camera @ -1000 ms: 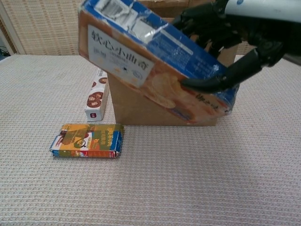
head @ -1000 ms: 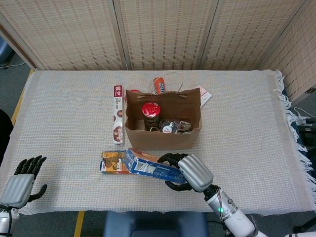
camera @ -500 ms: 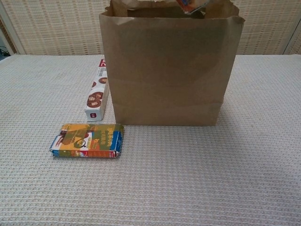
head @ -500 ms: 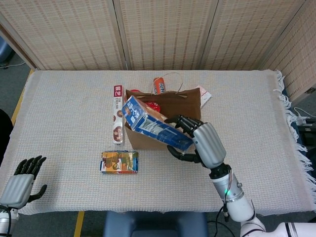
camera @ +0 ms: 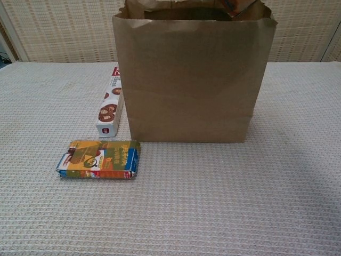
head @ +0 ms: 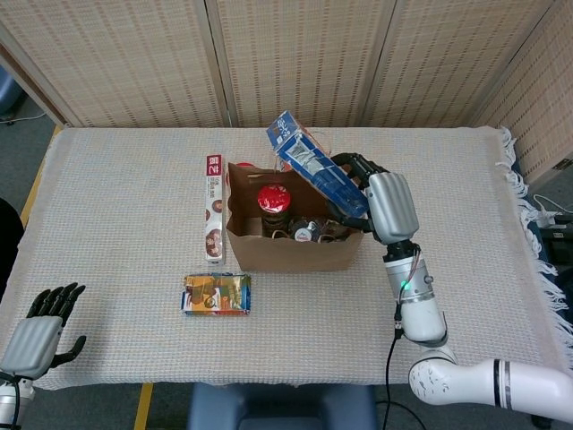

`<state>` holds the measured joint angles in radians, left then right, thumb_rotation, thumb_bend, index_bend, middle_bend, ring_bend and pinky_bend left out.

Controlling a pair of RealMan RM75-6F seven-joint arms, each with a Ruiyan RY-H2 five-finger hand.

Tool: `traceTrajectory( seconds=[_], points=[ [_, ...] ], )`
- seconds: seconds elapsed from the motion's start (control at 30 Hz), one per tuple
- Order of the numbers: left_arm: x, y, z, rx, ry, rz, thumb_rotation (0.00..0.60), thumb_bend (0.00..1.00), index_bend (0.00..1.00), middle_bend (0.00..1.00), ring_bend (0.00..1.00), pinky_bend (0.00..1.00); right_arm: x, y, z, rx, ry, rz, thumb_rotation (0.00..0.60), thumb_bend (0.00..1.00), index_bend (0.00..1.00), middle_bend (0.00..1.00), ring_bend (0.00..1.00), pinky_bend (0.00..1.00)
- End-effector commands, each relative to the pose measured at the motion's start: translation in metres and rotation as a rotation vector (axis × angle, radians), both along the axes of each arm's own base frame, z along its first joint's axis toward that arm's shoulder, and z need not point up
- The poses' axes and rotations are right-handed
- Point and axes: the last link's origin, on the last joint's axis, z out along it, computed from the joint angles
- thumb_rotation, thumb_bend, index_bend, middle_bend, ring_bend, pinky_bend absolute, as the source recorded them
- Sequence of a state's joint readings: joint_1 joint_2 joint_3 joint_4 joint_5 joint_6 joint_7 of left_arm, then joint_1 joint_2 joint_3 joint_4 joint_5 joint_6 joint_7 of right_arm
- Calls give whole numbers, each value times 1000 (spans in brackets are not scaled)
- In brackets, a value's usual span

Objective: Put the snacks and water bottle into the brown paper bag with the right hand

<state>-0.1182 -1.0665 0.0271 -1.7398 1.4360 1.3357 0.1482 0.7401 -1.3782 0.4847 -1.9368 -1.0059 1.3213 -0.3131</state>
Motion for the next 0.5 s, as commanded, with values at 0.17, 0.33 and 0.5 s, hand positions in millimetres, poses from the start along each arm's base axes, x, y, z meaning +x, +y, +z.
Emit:
traceTrajectory(
  seconds=[0.17, 0.33, 0.5],
  points=[
    [0, 1, 0, -1, -1, 2, 600, 370, 0, 0, 0, 24, 9, 3, -28, 64, 87, 53, 600, 537, 697, 640, 644, 811],
    [0, 0, 1, 3, -1, 4, 600, 369, 0, 0, 0, 24, 13, 8, -37, 176, 104, 25, 600, 242, 207, 371, 287, 437],
    [-1, 0, 2, 9, -3, 3, 600, 368, 0, 0, 0, 24, 14, 12, -29, 196, 86, 13, 600, 137, 0, 181, 110, 246]
  ],
)
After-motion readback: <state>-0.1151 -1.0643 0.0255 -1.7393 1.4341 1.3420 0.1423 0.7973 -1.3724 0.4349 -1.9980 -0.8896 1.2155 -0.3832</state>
